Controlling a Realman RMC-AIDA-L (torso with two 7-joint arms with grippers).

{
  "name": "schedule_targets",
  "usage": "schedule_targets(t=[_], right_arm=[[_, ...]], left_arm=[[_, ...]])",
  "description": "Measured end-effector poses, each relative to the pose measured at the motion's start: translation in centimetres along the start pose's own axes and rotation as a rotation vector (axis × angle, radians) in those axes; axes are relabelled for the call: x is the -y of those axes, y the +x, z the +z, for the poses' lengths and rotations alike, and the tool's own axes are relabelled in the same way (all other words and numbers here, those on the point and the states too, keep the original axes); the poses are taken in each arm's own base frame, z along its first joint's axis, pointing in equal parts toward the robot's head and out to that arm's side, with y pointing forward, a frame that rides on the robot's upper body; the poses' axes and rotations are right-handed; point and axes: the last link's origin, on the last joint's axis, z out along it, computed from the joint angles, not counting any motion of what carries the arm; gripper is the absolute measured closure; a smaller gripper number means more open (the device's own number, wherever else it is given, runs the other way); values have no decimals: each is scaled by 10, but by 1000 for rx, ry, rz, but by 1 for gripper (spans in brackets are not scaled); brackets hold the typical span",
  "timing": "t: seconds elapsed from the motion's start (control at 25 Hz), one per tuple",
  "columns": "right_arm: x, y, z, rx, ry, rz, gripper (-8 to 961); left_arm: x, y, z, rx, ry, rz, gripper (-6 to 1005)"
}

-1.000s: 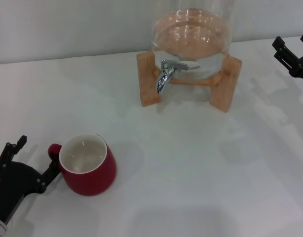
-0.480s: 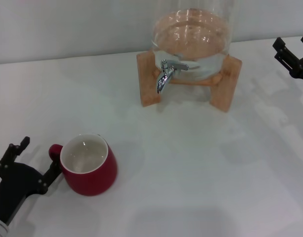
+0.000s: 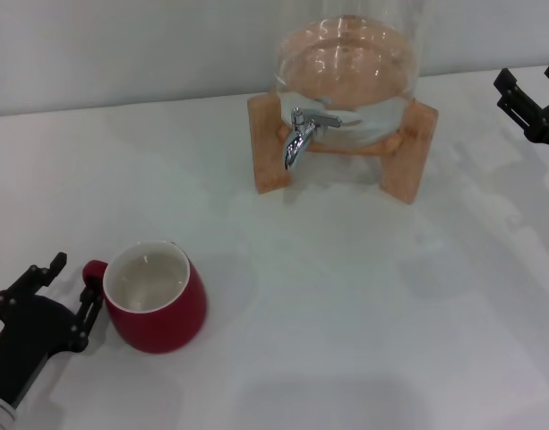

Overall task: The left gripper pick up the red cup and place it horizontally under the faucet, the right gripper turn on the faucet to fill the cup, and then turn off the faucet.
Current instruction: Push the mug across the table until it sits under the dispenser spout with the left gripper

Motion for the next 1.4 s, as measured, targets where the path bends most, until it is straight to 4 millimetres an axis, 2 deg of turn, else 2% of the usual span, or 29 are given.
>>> schedule_targets(t=[0.2,0.52,0.72,1.04,1.4], right_arm=[[0,0,0,0,-1,1,89],[0,0,0,0,-1,1,89],[-1,-1,0,6,-6,2,89],[-3,0,-2,7,-15,4,89],[-7,-2,-2,21,-43,10,89]], left_arm=[[0,0,0,1,0,1,589],[1,0,0,1,0,1,816],[1,0,1,0,-2,1,910],[2,5,7,-18,-7,1,910],[14,15,27,-37,-5,-65,910]])
